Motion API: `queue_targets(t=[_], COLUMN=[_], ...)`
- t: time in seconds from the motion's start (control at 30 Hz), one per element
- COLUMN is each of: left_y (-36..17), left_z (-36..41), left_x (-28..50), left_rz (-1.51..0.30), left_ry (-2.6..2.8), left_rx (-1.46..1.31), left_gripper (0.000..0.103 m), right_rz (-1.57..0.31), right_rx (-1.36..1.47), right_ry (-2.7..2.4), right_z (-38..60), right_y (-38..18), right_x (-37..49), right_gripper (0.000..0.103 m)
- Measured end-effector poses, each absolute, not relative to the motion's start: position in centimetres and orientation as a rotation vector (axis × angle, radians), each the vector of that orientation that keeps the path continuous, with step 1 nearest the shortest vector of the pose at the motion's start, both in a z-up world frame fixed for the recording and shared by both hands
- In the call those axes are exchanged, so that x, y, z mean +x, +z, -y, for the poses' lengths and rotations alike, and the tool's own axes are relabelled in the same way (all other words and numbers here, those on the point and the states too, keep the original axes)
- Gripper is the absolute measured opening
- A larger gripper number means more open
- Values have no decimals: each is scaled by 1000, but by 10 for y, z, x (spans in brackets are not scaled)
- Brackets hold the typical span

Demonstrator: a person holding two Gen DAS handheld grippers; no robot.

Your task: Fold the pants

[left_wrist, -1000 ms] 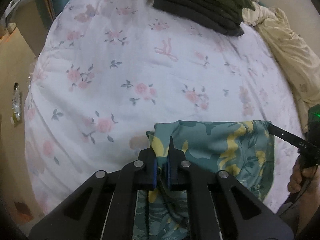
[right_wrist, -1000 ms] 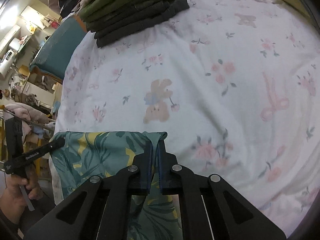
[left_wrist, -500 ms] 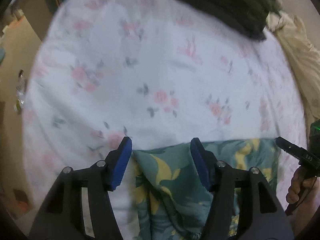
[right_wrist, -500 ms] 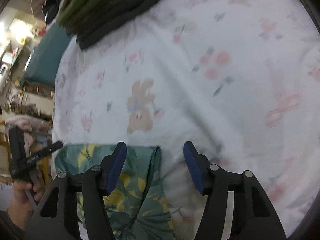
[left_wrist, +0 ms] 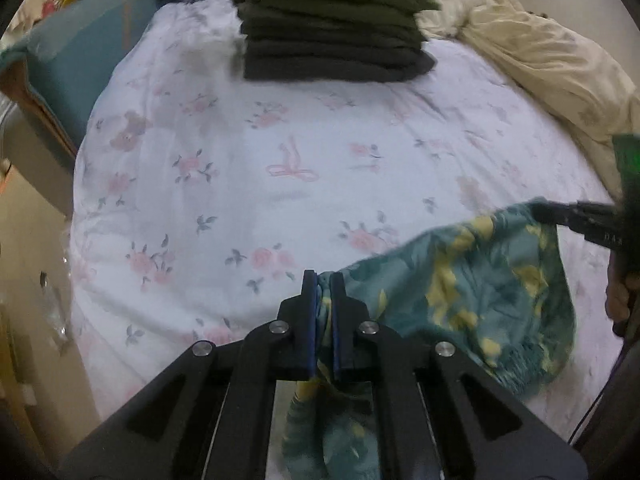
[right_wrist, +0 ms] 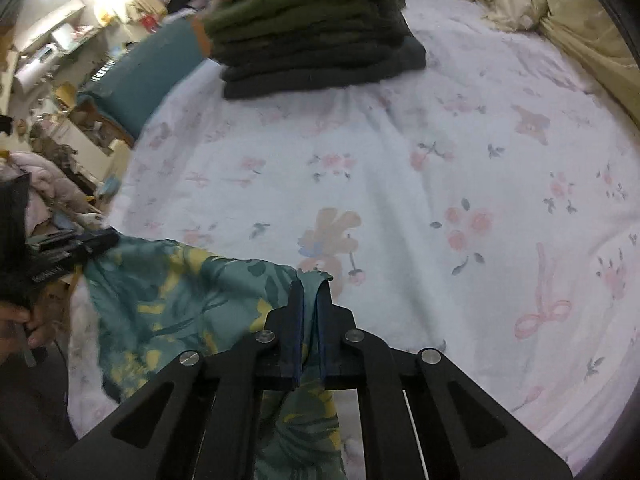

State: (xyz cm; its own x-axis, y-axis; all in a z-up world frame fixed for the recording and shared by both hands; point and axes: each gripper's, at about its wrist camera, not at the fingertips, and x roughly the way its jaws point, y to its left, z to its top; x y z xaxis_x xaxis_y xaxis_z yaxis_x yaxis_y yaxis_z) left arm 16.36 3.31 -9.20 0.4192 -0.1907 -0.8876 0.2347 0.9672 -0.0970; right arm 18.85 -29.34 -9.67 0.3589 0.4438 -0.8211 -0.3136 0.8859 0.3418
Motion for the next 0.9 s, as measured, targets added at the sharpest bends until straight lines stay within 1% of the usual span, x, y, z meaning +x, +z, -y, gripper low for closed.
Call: queue_targets(t=[0.2, 0.43, 0.5, 0.63, 0.77, 0.83, 0.9], left_y=[-61, -50, -53, -71, -93, -107, -119], left_z=[-35, -25, -22, -5, 6, 10, 11], left_x=[137, 93, 78, 41, 22, 15, 9], left_rz=[-1116, -1063, -1076, -1108, -1165, -1206, -1233], left_ry=[-348, -511, -562, -628, -664, -680, -688], left_rx=[132, 415, 468, 675, 752, 781, 812], left_gripper=[4, 4, 4, 4, 5, 6, 11], right_rz=[-1041, -1044, -1066, -1154, -1249, -1291, -1312], right_rx=[36, -122, -151, -246, -335, -369, -383], right_ry=[558, 622, 640, 651, 629, 627, 626], right_z=[286, 281, 278, 264, 255, 252, 249], right_y=[-57, -36, -39, -57, -80, -91, -100], right_x=[148, 91, 77, 48, 37, 35, 32], right_gripper=[4, 3, 3, 3, 3, 3, 3])
